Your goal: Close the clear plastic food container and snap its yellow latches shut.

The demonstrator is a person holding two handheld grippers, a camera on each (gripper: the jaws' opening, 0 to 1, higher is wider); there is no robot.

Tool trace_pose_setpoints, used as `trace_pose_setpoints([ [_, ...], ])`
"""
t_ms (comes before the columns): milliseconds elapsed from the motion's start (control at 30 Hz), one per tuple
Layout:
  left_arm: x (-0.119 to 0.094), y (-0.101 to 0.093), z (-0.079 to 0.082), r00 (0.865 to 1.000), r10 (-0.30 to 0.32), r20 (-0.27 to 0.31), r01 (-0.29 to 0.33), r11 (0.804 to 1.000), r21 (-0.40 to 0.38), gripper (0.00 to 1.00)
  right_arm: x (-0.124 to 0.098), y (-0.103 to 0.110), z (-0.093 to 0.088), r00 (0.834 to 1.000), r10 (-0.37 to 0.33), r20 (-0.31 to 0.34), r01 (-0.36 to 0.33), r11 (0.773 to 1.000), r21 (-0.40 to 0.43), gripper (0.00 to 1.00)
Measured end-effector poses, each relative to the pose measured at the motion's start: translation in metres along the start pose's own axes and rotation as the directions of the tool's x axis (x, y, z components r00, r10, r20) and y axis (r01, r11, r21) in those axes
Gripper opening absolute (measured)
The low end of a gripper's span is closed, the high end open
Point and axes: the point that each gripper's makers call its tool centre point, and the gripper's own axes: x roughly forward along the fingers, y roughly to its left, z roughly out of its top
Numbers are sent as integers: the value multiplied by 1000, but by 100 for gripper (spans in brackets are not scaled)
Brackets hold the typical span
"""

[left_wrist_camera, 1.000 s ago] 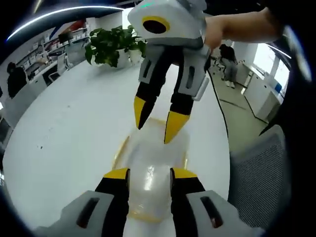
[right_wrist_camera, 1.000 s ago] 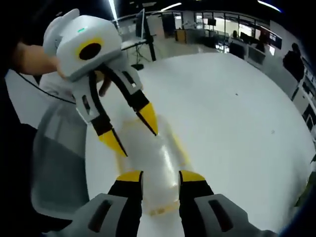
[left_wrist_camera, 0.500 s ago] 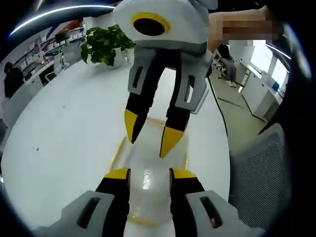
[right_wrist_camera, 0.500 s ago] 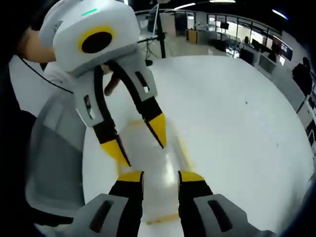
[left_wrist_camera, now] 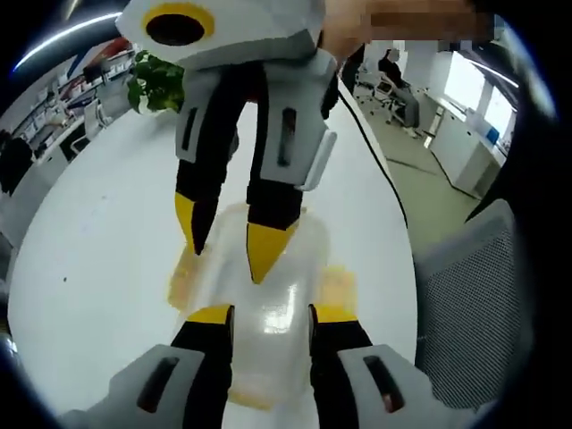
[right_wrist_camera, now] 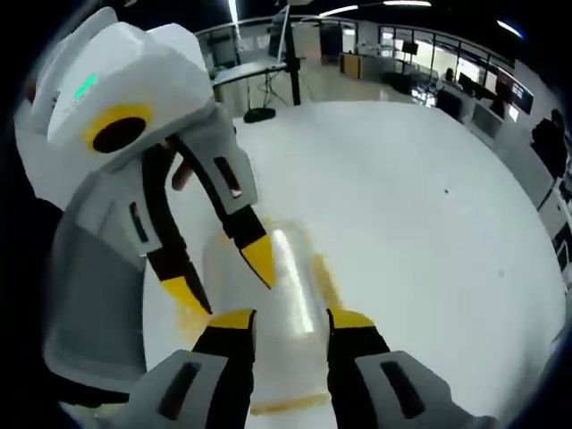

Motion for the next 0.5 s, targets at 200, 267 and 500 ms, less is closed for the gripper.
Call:
trace_pose_setpoints([
  [200,0,1,0,1000,29,0,-29,1000,10,33,7,-7,-7,999,20,-48,-21,1000,-17,40],
  [267,0,0,1,999,45,-1,-45,999,28,36,9,-7,-10,997,42,-67,-43,999,-12,41],
  [500,1,-2,6,997,76,2,-76,995,67,51,13,0,-13,989,121,-82,-117,992,55,43],
])
